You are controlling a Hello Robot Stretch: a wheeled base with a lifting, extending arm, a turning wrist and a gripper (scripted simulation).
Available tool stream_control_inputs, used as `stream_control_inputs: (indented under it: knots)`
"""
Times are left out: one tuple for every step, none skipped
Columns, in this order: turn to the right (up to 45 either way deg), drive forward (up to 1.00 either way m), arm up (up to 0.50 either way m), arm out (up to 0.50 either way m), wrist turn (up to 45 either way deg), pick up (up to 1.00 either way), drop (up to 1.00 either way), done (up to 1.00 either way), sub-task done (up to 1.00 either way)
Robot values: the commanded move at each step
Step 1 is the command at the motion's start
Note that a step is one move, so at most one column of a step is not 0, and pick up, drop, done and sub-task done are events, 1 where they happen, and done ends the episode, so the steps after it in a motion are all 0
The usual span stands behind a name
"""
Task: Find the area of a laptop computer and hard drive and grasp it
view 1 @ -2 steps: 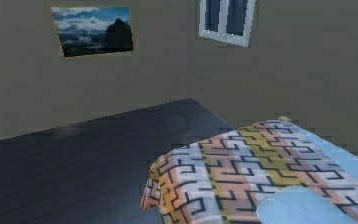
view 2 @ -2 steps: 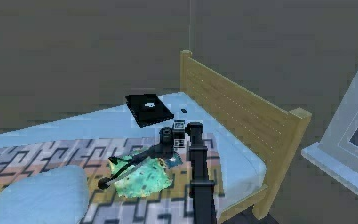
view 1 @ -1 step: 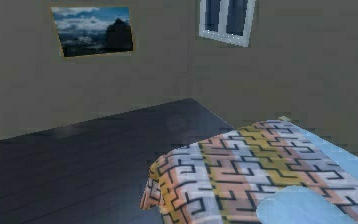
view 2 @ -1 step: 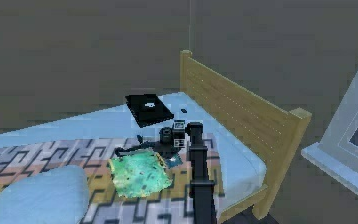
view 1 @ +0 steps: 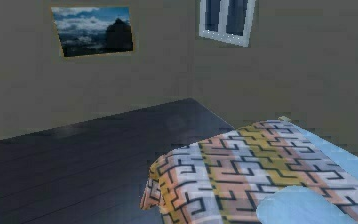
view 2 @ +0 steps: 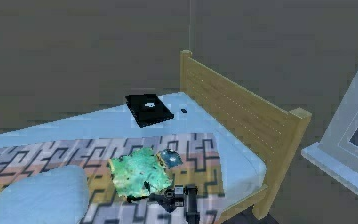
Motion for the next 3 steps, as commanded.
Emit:
stream_control_inputs:
  knots:
    - [0.0,0.0,0.0,0.0,0.0,1.0,0.0,0.0,0.0]
    - [0.0,0.0,0.1,0.0,0.0,0.0,0.0,0.0,0.0]
    - [0.0,0.0,0.0,0.0,0.0,0.0,0.0,1.0,0.0]
